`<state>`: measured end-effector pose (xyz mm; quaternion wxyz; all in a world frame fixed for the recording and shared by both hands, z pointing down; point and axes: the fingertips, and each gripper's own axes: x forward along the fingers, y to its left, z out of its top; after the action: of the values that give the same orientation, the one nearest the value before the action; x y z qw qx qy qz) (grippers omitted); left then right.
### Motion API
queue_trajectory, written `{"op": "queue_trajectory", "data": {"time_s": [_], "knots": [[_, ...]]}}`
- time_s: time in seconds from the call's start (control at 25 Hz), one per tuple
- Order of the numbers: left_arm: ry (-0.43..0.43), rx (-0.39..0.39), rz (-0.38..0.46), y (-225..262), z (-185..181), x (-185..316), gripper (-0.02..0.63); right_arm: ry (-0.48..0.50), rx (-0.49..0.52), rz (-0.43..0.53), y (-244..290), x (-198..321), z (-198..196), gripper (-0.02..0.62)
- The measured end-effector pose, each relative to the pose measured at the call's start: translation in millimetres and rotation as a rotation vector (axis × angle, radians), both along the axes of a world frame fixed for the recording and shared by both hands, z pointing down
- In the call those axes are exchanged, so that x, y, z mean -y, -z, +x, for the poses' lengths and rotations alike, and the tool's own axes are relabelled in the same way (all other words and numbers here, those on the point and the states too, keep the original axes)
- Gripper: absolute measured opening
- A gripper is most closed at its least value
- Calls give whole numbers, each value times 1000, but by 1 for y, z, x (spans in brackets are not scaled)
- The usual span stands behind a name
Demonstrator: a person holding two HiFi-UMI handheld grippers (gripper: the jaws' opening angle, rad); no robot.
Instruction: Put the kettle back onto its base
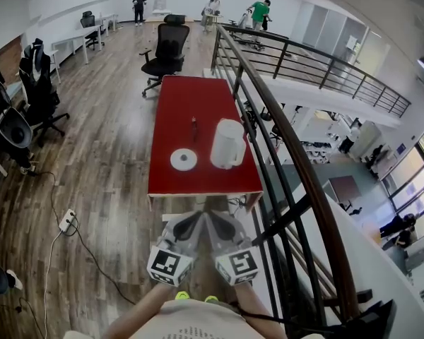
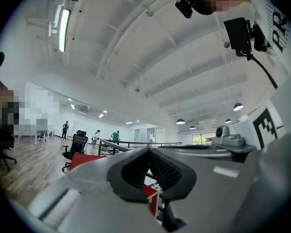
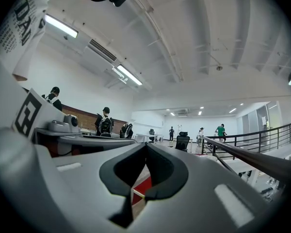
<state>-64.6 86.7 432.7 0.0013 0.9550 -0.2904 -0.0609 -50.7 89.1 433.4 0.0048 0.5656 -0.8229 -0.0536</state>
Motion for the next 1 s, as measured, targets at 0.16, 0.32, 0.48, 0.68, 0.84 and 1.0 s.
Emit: {"op": "queue_trajectory", "data": {"time_s": [0.16,0.32,0.48,0.68,0.84,1.0], "knots": [[-4,4,-3,-2,-2,-2,-8,2,-1,-6,0,-2,-3,8],[-3,8,3,-3,-2,-1,-8,-4,-7,-12,-3,-2,0,8],[-10,0,-2,0,0,-3,-8,-5,-18,-13,-6,-2,2,8],[-27,4,11,-3,2,-2,-8,-16,-32,-19,-3,0,1,8],[-27,4,13,-3,6,-2,-8,-29,-40,-20,-1,1,4,8],[-26,4,7,-2,13,-1,-8,-36,-30,-30,-1,2,12,8]]}}
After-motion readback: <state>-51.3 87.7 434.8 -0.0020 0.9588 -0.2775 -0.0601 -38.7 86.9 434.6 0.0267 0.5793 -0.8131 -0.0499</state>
